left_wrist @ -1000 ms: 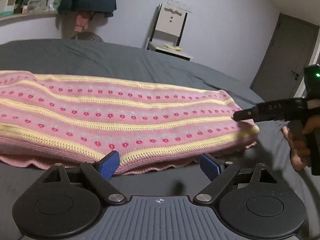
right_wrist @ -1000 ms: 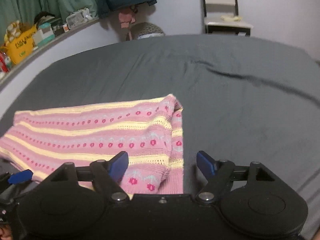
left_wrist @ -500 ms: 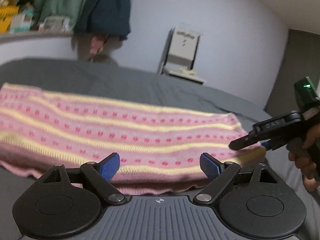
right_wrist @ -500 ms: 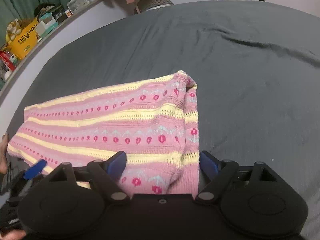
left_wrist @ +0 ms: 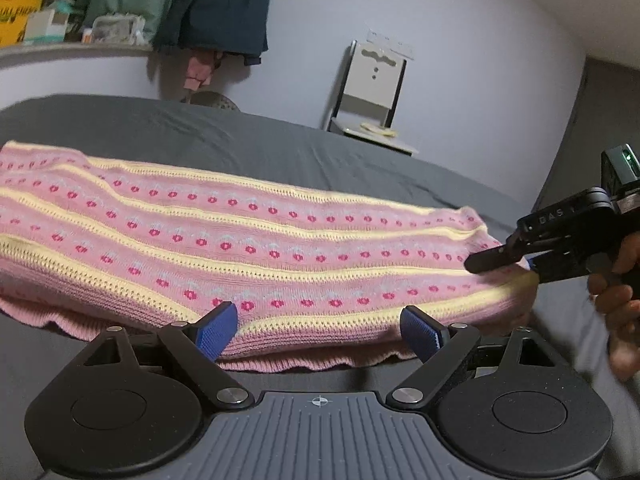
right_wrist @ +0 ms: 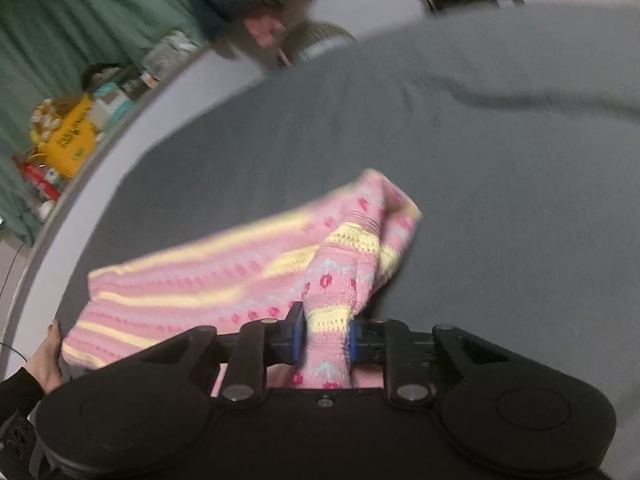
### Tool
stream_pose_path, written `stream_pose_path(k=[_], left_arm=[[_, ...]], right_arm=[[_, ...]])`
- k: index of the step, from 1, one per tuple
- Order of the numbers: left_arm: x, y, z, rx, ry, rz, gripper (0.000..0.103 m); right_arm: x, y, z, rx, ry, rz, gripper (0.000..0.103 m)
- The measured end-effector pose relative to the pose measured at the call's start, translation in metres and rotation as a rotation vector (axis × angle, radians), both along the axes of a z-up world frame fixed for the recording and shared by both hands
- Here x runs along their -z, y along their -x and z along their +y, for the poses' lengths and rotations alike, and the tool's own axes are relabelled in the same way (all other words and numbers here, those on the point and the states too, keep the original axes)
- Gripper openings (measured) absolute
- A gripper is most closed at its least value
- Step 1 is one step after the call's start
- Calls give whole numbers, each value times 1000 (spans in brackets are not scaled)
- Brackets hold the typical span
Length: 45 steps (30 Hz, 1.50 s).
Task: Fold clothes
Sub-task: 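Grasp the end of the sweater strip with the right gripper and lift it, then fold the held strip end over the sweater with the right gripper, then release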
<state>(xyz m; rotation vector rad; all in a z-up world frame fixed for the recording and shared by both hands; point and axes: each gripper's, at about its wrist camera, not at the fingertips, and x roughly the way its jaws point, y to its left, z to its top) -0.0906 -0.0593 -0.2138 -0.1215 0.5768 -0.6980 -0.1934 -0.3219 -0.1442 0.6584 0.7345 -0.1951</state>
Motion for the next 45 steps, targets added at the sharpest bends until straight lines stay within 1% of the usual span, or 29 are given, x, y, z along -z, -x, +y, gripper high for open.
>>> stream_pose_path(k=[3, 4, 7, 9, 11, 14, 16, 19, 23, 25, 27, 28, 29, 31, 33, 35, 36, 37, 38, 39, 40, 41, 42, 43, 44, 45], left_arm=[[-5, 0, 12, -28, 84, 15, 88], [-8, 2, 20, -50, 135, -2, 88], [-21, 5, 45, -128, 241, -77, 88], [-27, -4, 59, -163, 276, -52, 88], [-31, -11, 78, -212, 328, -23, 88], [-34, -16, 106, -322, 399, -6, 88], [-33, -19, 123, -370, 422, 20, 88], [-29, -17, 140, -380, 428, 34, 88], [-25, -3, 150, -396, 412, 2, 88], [-23, 1, 151, -388, 388, -18, 88], [-23, 6, 151, -362, 360, -45, 88], [-23, 5, 151, -342, 349, -55, 88], [-22, 5, 151, -323, 338, -64, 88], [-23, 6, 149, -285, 319, -79, 88], [-24, 6, 146, -260, 296, -95, 88], [-25, 10, 144, -257, 275, -110, 88], [-25, 10, 143, -259, 262, -116, 88], [-25, 11, 142, -261, 249, -122, 88], [-25, 11, 140, -267, 234, -122, 88], [-25, 12, 138, -274, 226, -117, 88], [-25, 12, 136, -280, 217, -113, 88], [-24, 13, 135, -285, 212, -115, 88], [-24, 15, 134, -290, 206, -118, 88], [-24, 16, 132, -293, 198, -123, 88], [-23, 17, 131, -291, 183, -126, 88], [-23, 19, 129, -288, 168, -129, 88]], right_arm=[[-32, -15, 12, -10, 3, -64, 19], [-43, -21, 20, -22, 14, -80, 19], [-74, -44, 47, -78, 56, -114, 18], [-90, -62, 71, -120, 85, -116, 18], [-103, -79, 99, -165, 120, -114, 17], [-119, -107, 139, -215, 159, -105, 16], [-124, -125, 161, -242, 177, -96, 16], [-124, -153, 189, -276, 189, -66, 16], [-113, -191, 227, -339, 218, 6, 15], [-103, -211, 245, -383, 236, 59, 15], [-92, -229, 264, -438, 263, 124, 15], [-87, -236, 274, -458, 274, 148, 13], [-82, -245, 284, -475, 278, 174, 10], [-70, -259, 300, -499, 282, 223, 10], [-58, -272, 317, -529, 324, 279, 10], [-47, -279, 330, -555, 372, 314, 11], [-45, -281, 332, -553, 387, 324, 13], [-44, -282, 334, -557, 391, 330, 18], [-46, -281, 336, -574, 386, 330, 26], [-47, -281, 337, -591, 381, 331, 31], [-50, -279, 339, -611, 384, 322, 42], [-58, -273, 342, -634, 402, 294, 51], [-66, -265, 344, -657, 431, 257, 55], [-75, -255, 346, -679, 473, 212, 64], [-84, -244, 348, -697, 529, 166, 71], [-91, -232, 349, -714, 595, 131, 73]])
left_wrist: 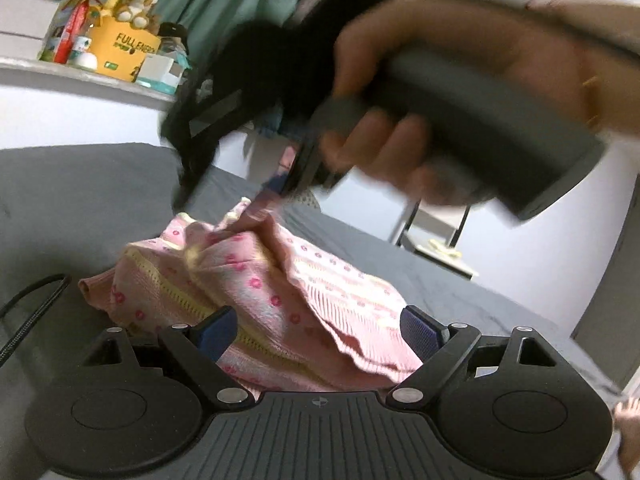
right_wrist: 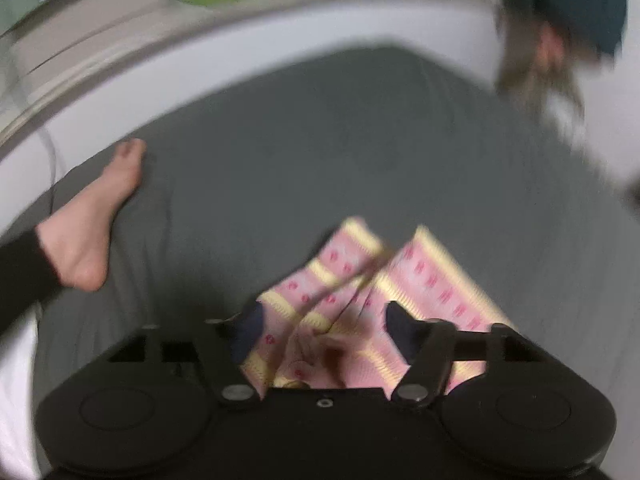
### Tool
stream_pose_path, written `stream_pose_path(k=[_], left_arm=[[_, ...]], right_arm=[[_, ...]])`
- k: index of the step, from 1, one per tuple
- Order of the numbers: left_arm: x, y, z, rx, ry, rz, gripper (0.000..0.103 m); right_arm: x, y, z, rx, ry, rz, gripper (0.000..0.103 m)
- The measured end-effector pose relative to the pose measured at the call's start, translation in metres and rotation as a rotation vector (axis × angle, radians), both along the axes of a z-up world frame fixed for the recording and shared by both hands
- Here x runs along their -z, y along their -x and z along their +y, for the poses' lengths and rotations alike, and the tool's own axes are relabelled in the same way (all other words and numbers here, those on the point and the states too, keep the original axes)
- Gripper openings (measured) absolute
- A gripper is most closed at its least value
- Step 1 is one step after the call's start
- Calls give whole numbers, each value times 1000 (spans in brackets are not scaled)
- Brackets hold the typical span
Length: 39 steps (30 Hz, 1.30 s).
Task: Fold clothes
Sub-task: 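Fold the held strip end over the sweater with the right gripper, then release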
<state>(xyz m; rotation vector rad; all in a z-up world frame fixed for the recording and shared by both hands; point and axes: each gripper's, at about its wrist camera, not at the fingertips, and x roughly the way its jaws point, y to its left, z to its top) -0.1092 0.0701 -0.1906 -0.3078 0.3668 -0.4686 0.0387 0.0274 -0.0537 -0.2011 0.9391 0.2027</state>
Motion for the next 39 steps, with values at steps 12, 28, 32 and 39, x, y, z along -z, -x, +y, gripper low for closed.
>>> stream_pose_path(k=[12, 28, 32, 39], left_arm=[[9, 4, 4, -66, -106, 61, 88], [13, 3, 8, -135, -118, 78, 88], [13, 5, 7, -119, -125, 64, 88], [17, 3, 13, -137, -139, 104, 88]], right_arm=[[56, 45, 33, -215, 312, -59, 65], [16, 52, 7, -68, 55, -374, 27], [39, 37, 25, -158, 41, -246, 27], [44, 24, 31, -207, -42, -110, 64]])
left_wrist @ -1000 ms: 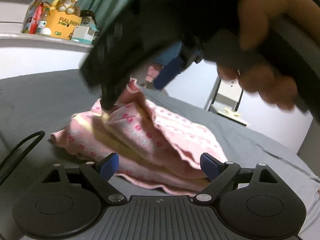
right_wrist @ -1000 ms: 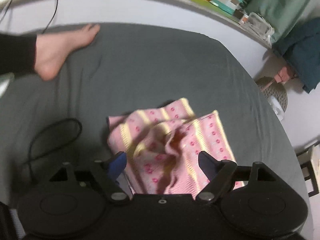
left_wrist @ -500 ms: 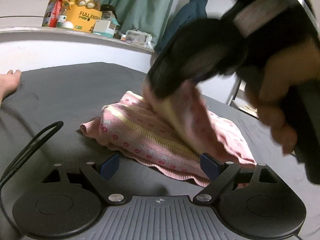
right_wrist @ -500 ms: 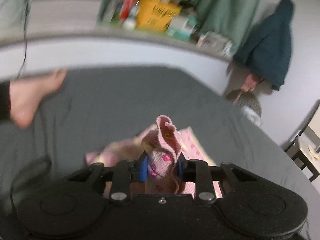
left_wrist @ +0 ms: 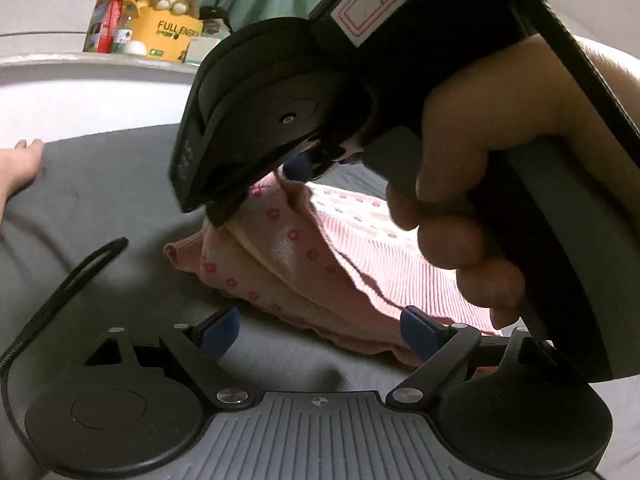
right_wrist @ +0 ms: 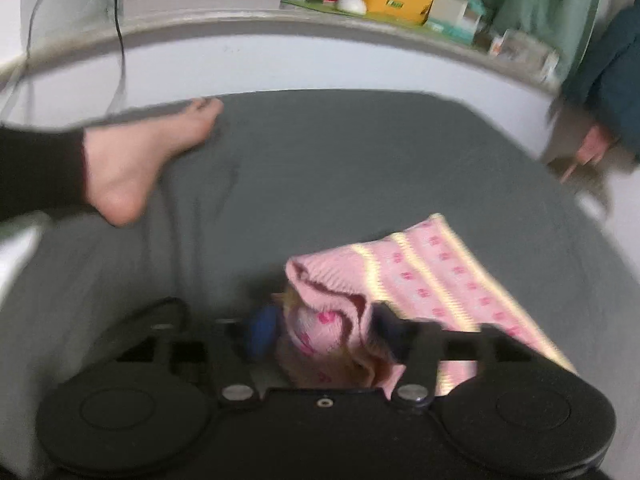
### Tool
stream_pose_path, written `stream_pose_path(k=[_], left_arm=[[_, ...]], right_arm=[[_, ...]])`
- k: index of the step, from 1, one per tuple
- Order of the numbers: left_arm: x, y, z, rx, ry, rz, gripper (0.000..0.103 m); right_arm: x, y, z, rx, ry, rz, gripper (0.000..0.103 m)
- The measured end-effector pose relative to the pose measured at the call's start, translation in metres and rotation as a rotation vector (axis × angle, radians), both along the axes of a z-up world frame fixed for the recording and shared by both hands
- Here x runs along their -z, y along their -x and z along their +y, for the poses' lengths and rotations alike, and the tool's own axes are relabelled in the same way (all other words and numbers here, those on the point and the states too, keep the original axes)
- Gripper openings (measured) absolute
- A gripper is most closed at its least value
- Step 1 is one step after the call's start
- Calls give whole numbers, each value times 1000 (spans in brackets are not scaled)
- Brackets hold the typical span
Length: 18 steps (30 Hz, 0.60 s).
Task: Fold clothes
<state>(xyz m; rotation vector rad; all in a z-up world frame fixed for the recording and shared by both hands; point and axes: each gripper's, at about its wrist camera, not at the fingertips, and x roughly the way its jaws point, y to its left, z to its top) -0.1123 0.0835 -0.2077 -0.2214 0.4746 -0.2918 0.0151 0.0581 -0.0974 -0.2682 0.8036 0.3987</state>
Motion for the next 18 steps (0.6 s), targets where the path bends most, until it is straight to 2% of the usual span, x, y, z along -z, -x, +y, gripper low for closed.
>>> stream_pose_path(k=[3, 5, 7, 10, 13, 16, 17, 18], left_arm=[[-5, 0, 2, 8, -6, -15, 88], [-9, 1, 4, 11, -6, -24, 88], [-16, 2, 9, 8, 1, -41, 88], [-29, 1, 18, 14, 46, -73, 88], [-39, -15, 33, 29, 124, -63, 88], [-39, -36, 54, -73, 182, -1, 90], [-37, -41, 60, -117, 205, 17, 93], [-35, -48, 68, -153, 241, 38, 102]], right_arm=[[-21, 5, -24, 26, -187, -2, 66], [-33, 15, -51, 78, -321, -38, 78], [-39, 25, -87, 170, -418, -79, 83], [-33, 39, -145, 353, -469, -111, 83], [-19, 53, -191, 542, -534, -114, 81], [-2, 67, -213, 621, -611, -91, 81], [3, 70, -217, 636, -623, -82, 81], [7, 72, -220, 641, -622, -72, 81]])
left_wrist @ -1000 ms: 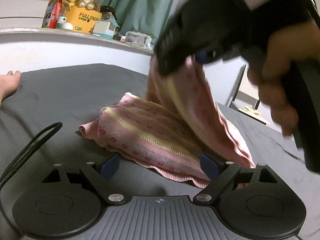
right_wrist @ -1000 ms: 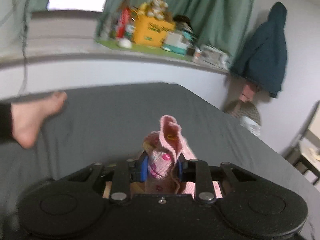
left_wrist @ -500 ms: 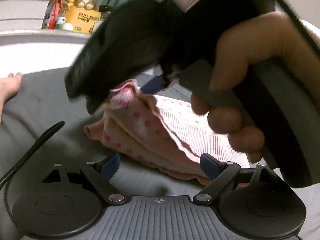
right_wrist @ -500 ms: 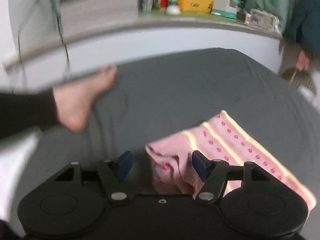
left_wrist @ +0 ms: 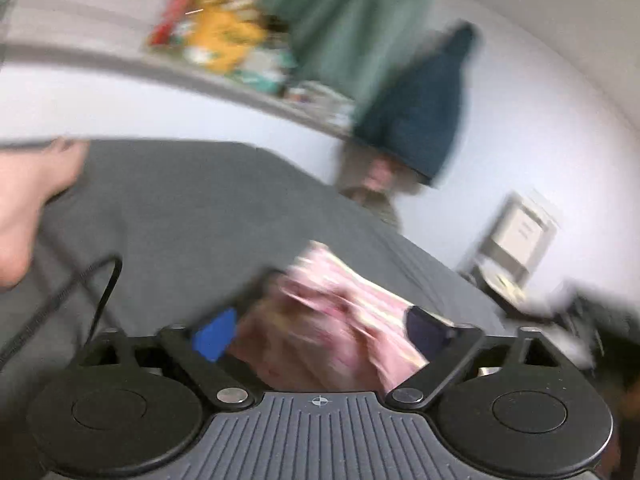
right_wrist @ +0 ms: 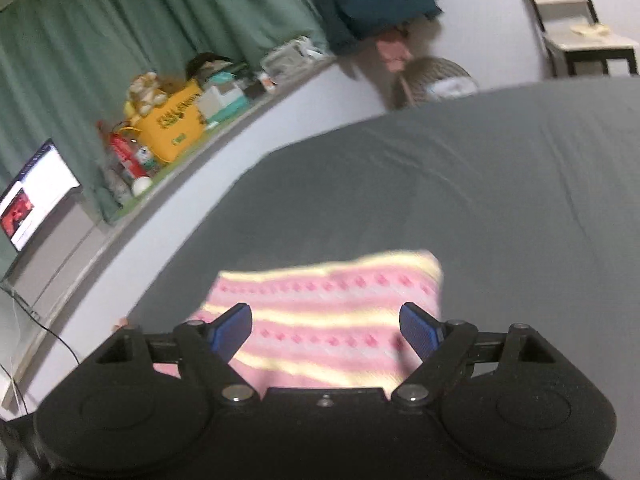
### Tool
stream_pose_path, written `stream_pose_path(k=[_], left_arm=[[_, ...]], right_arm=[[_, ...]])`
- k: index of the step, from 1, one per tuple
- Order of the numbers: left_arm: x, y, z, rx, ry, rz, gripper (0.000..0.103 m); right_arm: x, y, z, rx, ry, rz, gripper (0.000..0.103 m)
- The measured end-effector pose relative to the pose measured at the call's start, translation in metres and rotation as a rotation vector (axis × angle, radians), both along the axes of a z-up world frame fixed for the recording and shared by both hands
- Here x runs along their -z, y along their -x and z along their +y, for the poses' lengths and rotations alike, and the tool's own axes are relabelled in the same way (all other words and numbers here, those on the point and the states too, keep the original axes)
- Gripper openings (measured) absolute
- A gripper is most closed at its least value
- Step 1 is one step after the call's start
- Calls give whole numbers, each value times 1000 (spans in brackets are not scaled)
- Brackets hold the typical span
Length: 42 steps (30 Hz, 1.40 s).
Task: Fold clothes
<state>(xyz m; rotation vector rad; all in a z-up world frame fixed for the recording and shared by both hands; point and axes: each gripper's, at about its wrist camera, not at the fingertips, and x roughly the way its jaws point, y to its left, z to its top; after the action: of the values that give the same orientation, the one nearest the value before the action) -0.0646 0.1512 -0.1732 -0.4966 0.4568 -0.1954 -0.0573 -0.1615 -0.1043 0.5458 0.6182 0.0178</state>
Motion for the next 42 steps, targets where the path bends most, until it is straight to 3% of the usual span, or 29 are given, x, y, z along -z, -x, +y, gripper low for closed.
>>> stream_pose_path(k=[2, 6, 8, 9, 10, 12, 13, 16, 19, 20, 21, 23, 25, 28, 31, 36, 42], left_arm=[[7, -15, 15, -47, 74, 49, 103], [23, -47, 24, -8, 201, 166, 102], [26, -55, 17, 18, 231, 186, 101], [29, -61, 14, 35, 229, 211, 93], [31, -67, 10, 51, 226, 237, 71], [37, -73, 7, 68, 236, 256, 45], [39, -74, 7, 68, 248, 247, 37], [47, -79, 6, 79, 227, 230, 36], [66, -99, 13, 68, 241, 271, 37], [71, -103, 16, 67, 281, 286, 37], [76, -108, 20, 66, 322, 302, 44], [74, -110, 16, 76, 320, 310, 54], [67, -109, 10, 76, 288, 307, 81], [53, -99, 6, 51, 248, 288, 100], [44, -89, 9, 6, 258, 296, 100], [61, -76, 22, -22, 306, 378, 100], [72, -79, 20, -12, 319, 347, 103]], right_arm=[[5, 5, -5, 0, -10, 19, 81], [17, 18, -10, 40, -51, 44, 81], [26, 19, -13, 64, -84, 65, 81], [31, 20, -14, 74, -98, 74, 81], [35, 21, -14, 81, -109, 82, 81], [43, 21, -17, 98, -130, 93, 81], [48, 21, -18, 105, -143, 97, 81], [64, 15, -24, 127, -185, 120, 81], [74, 15, -26, 122, -186, 102, 80], [74, 14, -27, 116, -183, 101, 80], [73, 14, -28, 116, -188, 102, 80], [72, 16, -32, 127, -225, 102, 80], [72, 17, -37, 141, -265, 100, 80], [75, 19, -41, 156, -301, 100, 80], [76, 20, -42, 163, -315, 105, 80], [76, 23, -40, 149, -318, 114, 80], [80, 24, -44, 137, -350, 98, 80]])
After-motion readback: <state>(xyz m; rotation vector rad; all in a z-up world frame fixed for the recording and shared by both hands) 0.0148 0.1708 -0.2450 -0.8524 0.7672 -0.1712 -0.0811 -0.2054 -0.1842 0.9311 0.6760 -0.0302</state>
